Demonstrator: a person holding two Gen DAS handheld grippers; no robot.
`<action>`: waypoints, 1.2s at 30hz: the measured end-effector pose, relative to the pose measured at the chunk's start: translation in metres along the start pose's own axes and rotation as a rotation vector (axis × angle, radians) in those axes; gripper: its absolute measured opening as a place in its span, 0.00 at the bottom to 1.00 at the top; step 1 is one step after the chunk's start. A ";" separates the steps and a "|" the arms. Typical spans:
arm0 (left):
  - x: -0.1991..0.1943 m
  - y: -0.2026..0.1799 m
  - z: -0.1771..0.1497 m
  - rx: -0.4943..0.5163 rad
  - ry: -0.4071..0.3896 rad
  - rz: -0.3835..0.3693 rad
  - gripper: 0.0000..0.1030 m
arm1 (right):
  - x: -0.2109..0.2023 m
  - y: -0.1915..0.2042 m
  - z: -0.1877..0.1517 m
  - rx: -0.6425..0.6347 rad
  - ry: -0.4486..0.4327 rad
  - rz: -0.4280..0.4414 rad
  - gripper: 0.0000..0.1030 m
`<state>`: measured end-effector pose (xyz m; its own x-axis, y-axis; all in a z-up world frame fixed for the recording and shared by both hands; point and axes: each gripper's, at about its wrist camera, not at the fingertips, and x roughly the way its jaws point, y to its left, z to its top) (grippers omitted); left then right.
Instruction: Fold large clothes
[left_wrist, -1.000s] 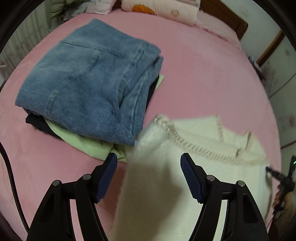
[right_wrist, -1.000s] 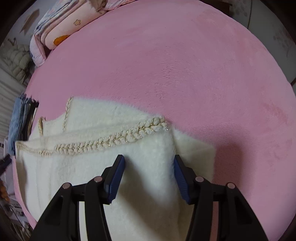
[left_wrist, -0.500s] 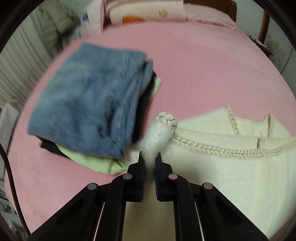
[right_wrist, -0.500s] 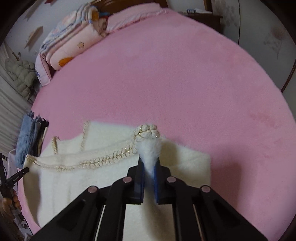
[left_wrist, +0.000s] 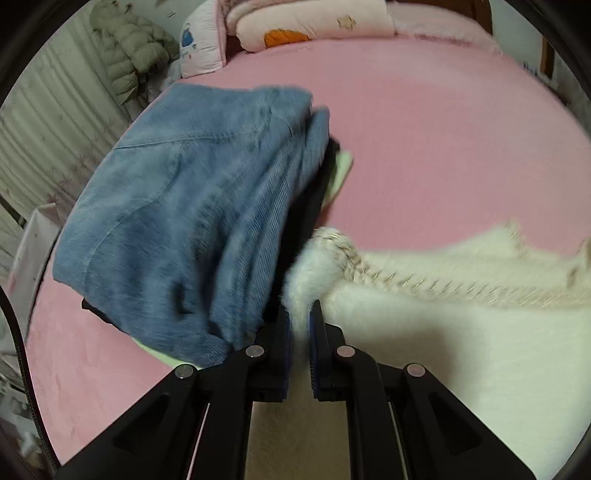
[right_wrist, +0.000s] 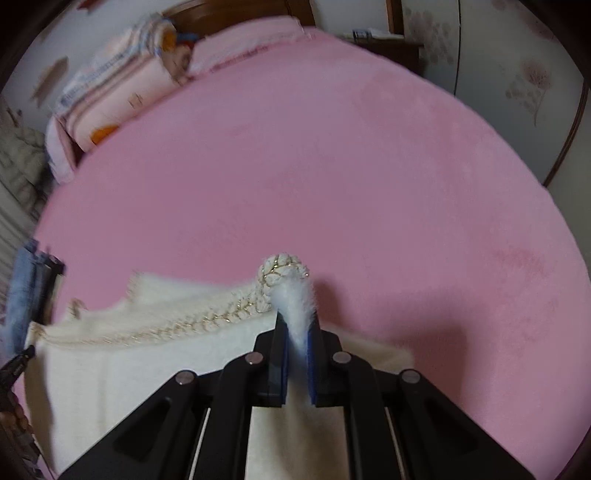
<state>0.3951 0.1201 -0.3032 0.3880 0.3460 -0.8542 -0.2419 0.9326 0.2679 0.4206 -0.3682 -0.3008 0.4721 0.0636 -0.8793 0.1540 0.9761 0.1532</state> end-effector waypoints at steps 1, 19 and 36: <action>0.003 -0.004 -0.002 0.020 -0.003 0.014 0.08 | 0.008 0.000 -0.003 -0.007 0.015 -0.013 0.07; -0.118 -0.089 -0.033 -0.005 -0.201 -0.218 0.84 | -0.069 0.110 -0.050 -0.129 -0.126 0.229 0.22; -0.047 -0.056 -0.064 -0.137 -0.017 -0.060 0.93 | -0.031 0.020 -0.082 -0.273 -0.056 -0.173 0.14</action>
<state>0.3338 0.0456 -0.3066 0.4201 0.2930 -0.8589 -0.3363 0.9293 0.1525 0.3382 -0.3340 -0.3075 0.5077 -0.1127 -0.8541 0.0018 0.9915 -0.1298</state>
